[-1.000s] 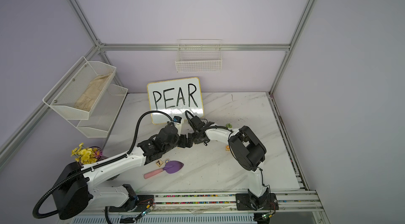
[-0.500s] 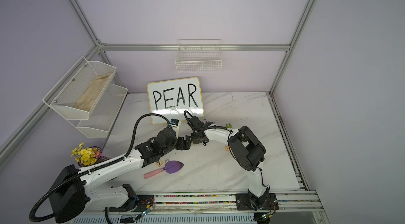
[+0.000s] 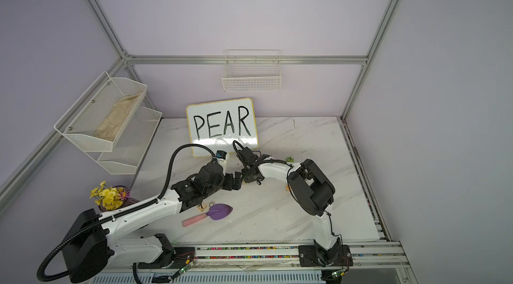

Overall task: Spell the uppercase word “pear” with letter blocks
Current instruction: Place the letter block at the center of the board.

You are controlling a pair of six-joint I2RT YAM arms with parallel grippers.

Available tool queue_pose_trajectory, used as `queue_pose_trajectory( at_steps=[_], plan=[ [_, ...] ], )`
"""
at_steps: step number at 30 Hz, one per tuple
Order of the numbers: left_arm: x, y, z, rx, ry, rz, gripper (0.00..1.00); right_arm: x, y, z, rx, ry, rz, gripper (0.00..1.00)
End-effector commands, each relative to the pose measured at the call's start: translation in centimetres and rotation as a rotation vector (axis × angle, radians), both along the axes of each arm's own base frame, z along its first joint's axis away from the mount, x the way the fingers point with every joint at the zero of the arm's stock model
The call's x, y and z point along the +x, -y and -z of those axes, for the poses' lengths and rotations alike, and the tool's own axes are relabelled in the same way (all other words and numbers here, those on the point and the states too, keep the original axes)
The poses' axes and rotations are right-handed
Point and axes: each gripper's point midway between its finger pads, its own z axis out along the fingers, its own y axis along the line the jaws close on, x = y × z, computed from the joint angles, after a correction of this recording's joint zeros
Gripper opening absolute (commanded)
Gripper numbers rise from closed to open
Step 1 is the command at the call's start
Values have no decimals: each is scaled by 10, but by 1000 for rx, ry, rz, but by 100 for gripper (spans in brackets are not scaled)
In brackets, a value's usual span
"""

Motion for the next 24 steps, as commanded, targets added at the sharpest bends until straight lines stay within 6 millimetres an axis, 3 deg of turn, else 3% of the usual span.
queue_pose_trajectory(
  at_steps=[1, 24],
  plan=[
    [-2, -3, 7, -2, -5, -13, 100, -1, 1, 3, -27, -8, 2, 33],
    [-1, -1, 10, 5, -14, -9, 100, 0, 2, -1, -24, -4, 17, 37]
  ],
)
